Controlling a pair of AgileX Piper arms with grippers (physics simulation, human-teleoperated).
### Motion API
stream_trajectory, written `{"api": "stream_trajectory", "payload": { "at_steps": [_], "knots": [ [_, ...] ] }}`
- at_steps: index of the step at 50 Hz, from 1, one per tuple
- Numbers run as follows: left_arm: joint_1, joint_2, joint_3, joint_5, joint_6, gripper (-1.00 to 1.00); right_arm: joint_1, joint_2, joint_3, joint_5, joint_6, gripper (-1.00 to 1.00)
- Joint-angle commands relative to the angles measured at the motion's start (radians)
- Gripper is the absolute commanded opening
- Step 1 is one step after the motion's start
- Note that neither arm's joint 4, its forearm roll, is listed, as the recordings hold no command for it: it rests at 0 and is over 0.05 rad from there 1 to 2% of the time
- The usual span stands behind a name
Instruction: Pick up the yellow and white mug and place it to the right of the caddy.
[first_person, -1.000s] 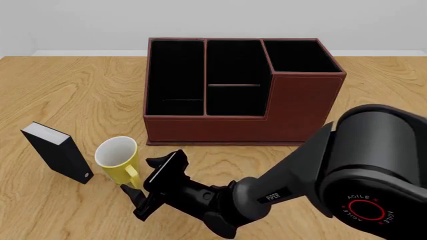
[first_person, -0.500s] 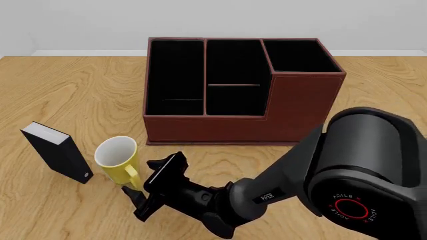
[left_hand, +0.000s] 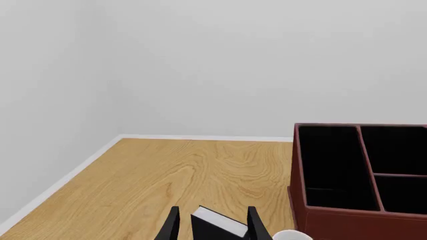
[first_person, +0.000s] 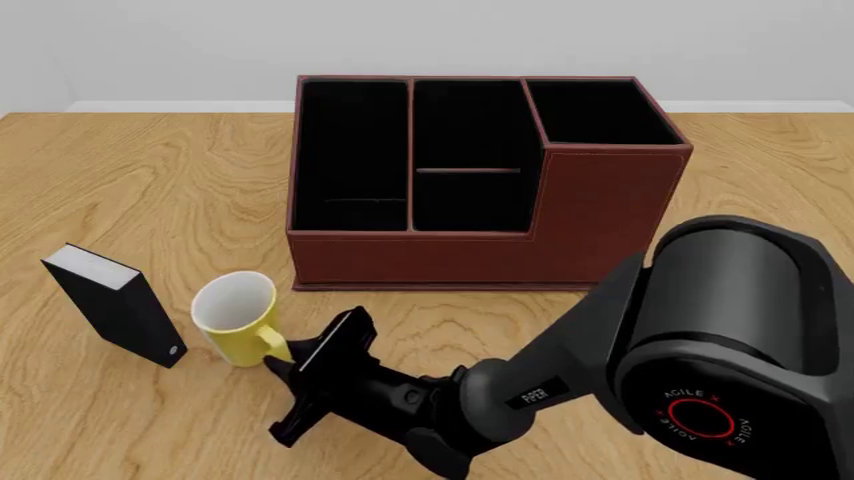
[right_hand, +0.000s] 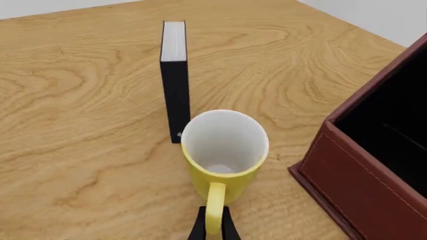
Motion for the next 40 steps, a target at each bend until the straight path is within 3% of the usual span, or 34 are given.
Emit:
{"api": "stream_trajectory", "payload": {
  "at_steps": [1,10,33,40],
  "knots": [
    [-0.004,0.000,0.004,-0.001,0.001,1.00,-0.003,0.000,0.010,-0.005,0.001,-1.00],
    [-0.003,0.000,-0.007,0.008,0.001,1.00,-0.001,-0.010,0.027,-0.010,-0.020,-1.00],
    [-0.025,0.000,-0.003,0.003,0.002,1.00,0.046,-0.065,0.129,-0.042,-0.134,-1.00],
    [-0.033,0.000,0.001,-0.001,0.001,1.00,0.031,-0.077,0.167,-0.063,-0.128,-1.00]
  ]
}}
